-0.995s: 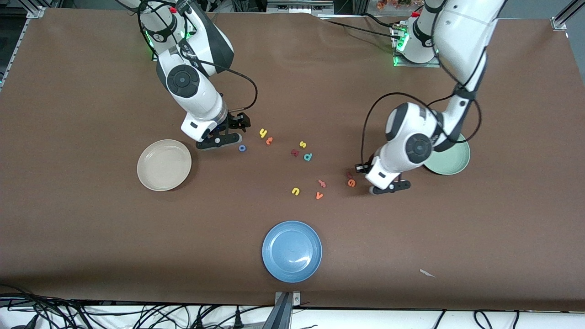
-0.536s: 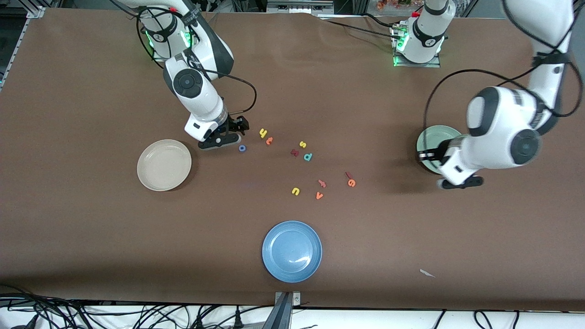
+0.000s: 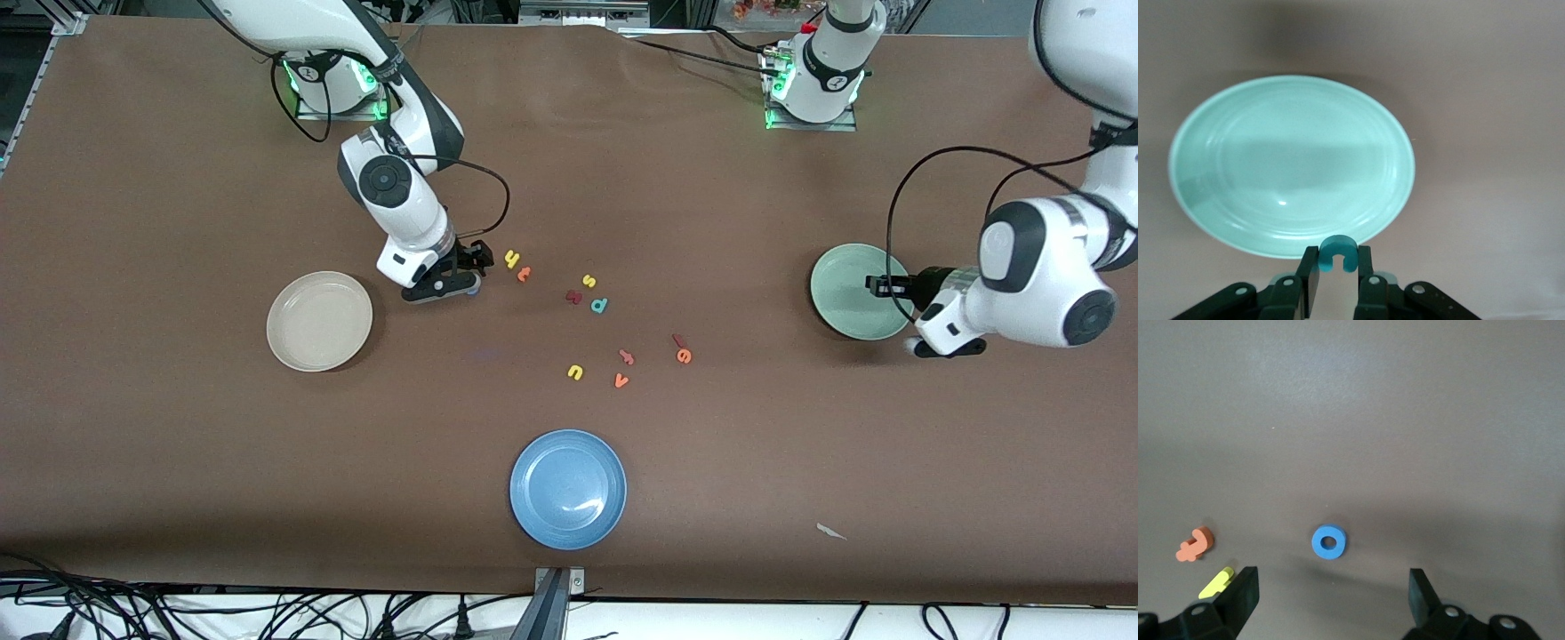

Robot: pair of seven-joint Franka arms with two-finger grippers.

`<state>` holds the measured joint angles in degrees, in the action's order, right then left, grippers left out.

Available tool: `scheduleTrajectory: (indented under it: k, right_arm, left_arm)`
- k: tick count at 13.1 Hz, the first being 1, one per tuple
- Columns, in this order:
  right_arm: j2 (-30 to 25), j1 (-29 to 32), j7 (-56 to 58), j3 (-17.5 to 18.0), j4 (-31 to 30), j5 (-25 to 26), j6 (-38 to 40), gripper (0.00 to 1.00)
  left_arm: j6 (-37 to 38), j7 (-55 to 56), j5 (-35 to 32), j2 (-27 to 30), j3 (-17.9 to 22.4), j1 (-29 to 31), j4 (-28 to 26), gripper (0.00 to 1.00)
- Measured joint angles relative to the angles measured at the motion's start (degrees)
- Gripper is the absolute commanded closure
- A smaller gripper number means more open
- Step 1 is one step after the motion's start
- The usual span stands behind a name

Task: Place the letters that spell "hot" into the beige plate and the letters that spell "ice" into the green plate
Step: 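Drop the cyan c onto the green plate while the right gripper reaches the ring, then grasp the blue ring with the right gripper while the left gripper returns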

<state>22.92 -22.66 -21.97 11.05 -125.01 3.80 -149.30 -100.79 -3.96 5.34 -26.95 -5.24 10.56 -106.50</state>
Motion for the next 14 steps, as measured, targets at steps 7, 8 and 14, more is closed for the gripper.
scheduleTrajectory:
  k: [7, 8, 14]
  right_arm:
    - [1.8, -0.8, -5.1, 0.1, 0.5, 5.7, -0.8, 0.08]
    - [2.2, -0.8, -5.3, 0.1, 0.5, 5.7, -1.2, 0.08]
    - [5.0, -1.4, -5.9, 0.1, 1.3, 5.7, -3.5, 0.24]
  left_arm:
    - [-1.3, 0.1, -0.3, -5.4, -0.3, -0.2, 0.0, 0.0]
    - [-1.2, 0.1, -0.3, -5.4, -0.3, -0.2, 0.1, 0.0]
    - [1.3, 10.2, -0.3, -2.6, -3.1, -1.2, 6.9, 0.0]
